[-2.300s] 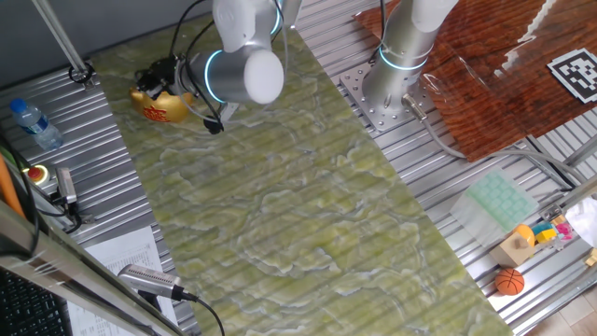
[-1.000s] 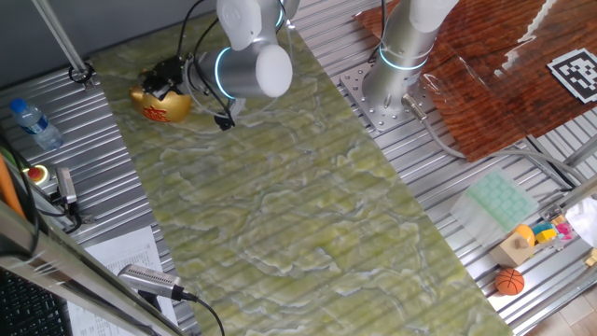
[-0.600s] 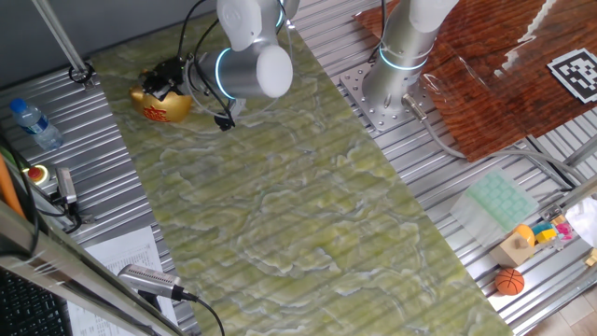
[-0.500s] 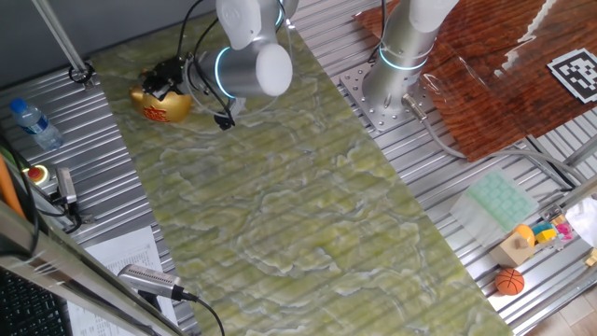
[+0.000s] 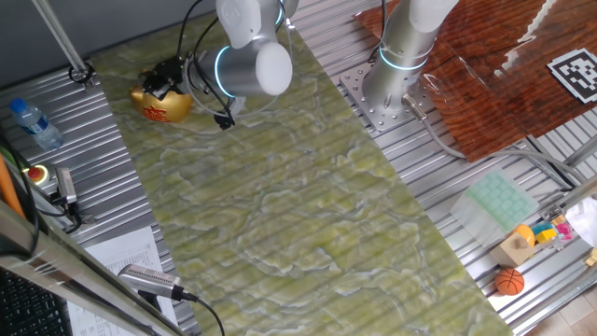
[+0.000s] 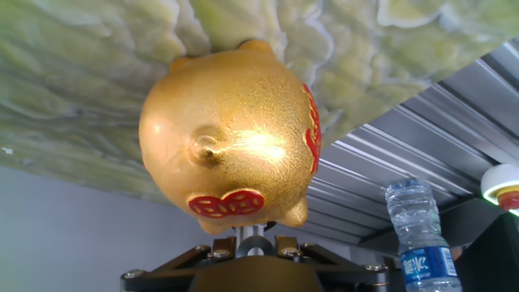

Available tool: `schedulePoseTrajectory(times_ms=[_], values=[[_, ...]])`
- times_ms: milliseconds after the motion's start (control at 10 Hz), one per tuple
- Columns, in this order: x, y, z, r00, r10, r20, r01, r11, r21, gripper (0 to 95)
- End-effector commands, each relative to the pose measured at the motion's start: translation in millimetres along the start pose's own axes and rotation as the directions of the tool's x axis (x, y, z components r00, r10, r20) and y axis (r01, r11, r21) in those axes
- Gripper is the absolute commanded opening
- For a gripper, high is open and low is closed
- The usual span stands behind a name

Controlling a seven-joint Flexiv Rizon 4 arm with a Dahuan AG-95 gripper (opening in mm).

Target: Drop coins into a piggy bank

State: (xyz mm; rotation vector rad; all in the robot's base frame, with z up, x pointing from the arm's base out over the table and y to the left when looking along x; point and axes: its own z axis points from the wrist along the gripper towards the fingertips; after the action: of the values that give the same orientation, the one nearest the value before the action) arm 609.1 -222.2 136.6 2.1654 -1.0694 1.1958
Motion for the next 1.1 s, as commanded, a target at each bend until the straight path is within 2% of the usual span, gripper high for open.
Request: schedulePoseTrajectory(times_ms=[100, 1100], values=[[-0.3, 0.3, 0.5, 1.000, -0.017, -0.002, 0.017, 1.000, 0.005, 0.0], [-3.4, 6.3, 4.0, 1.000, -0.019, 0.008, 0.019, 0.999, 0.033, 0.0]])
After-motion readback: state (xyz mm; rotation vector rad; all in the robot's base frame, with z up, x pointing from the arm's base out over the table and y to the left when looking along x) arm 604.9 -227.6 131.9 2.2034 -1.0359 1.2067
